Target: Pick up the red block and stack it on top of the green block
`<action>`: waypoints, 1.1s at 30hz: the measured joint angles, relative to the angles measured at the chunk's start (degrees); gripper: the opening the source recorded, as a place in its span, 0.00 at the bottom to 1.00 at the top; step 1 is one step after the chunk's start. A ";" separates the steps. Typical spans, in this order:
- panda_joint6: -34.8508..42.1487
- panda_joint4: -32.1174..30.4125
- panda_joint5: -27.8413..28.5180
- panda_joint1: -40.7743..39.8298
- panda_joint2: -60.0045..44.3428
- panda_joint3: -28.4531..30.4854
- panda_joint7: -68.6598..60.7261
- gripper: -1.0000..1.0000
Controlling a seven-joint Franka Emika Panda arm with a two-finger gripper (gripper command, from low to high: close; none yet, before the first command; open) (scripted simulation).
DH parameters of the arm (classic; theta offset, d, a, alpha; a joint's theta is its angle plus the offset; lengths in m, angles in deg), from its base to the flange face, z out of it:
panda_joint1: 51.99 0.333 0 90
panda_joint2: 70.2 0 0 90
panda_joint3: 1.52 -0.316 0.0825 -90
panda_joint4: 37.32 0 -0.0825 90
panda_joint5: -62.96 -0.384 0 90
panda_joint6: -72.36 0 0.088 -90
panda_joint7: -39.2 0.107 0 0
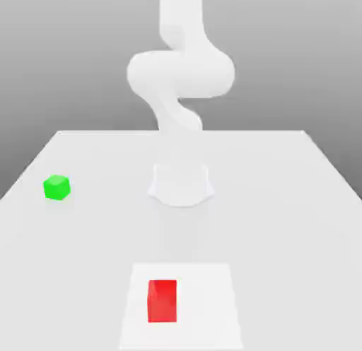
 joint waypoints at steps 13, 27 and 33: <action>-13.59 -10.64 -1.06 0.29 -27.37 2.46 -3.91 0.50; -31.68 -16.41 -2.51 -1.55 -56.42 1.84 -7.15 0.50; -32.80 -16.22 -2.59 -1.73 -57.77 1.62 -7.18 0.00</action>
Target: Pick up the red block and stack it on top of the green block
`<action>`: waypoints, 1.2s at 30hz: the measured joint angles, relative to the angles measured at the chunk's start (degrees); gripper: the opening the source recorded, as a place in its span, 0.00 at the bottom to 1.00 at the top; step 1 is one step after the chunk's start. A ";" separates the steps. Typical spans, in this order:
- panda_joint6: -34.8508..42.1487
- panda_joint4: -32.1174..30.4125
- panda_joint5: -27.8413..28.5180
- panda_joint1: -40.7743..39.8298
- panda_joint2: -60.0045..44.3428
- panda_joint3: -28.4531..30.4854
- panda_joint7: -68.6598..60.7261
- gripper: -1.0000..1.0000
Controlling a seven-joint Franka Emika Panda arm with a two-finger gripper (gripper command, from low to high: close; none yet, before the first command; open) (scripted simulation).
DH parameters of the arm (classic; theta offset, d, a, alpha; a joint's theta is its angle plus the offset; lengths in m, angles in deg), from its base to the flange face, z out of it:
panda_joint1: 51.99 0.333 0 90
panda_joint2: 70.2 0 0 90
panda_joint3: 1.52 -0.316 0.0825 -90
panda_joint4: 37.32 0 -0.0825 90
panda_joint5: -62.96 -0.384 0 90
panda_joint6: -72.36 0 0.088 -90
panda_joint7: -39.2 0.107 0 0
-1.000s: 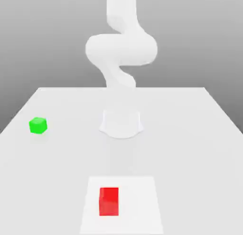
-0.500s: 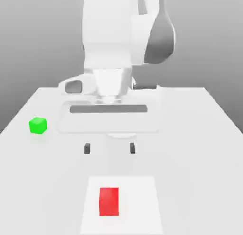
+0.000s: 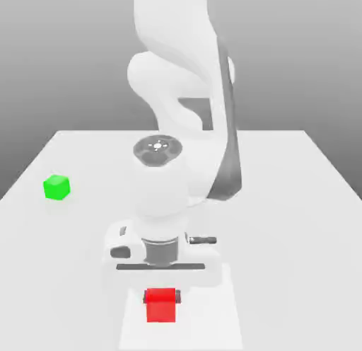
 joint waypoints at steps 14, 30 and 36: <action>11.86 -4.65 9.06 -15.55 17.50 9.77 8.37 0.00; 15.30 -13.47 20.67 -50.60 30.63 31.09 22.04 0.00; 12.96 -14.88 19.40 -54.52 29.77 35.41 22.10 0.00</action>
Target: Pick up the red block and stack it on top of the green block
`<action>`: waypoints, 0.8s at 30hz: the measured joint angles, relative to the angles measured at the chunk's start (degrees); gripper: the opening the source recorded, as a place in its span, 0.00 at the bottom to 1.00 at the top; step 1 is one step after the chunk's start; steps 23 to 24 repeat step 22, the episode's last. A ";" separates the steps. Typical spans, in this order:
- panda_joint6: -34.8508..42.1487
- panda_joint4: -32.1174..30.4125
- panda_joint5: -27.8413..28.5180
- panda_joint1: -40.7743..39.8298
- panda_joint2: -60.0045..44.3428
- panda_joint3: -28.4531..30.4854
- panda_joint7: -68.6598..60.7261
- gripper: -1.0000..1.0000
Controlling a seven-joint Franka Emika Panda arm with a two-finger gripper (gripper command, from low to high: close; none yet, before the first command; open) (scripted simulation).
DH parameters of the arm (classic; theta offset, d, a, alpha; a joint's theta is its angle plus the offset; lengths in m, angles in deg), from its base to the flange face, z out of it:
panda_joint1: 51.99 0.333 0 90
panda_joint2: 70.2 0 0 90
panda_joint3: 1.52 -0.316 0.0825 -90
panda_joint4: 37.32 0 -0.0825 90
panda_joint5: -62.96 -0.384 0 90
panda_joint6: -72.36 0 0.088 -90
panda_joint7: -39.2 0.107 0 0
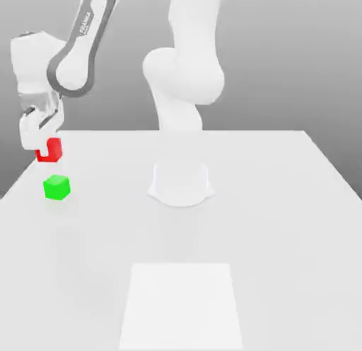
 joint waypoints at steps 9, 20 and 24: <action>-6.00 -0.01 -7.47 4.00 -6.17 2.40 -5.03 0.00; -12.57 0.15 -25.12 6.78 -15.21 0.26 -17.46 0.00; -13.41 0.25 -28.14 6.03 -16.56 -1.18 -19.66 1.00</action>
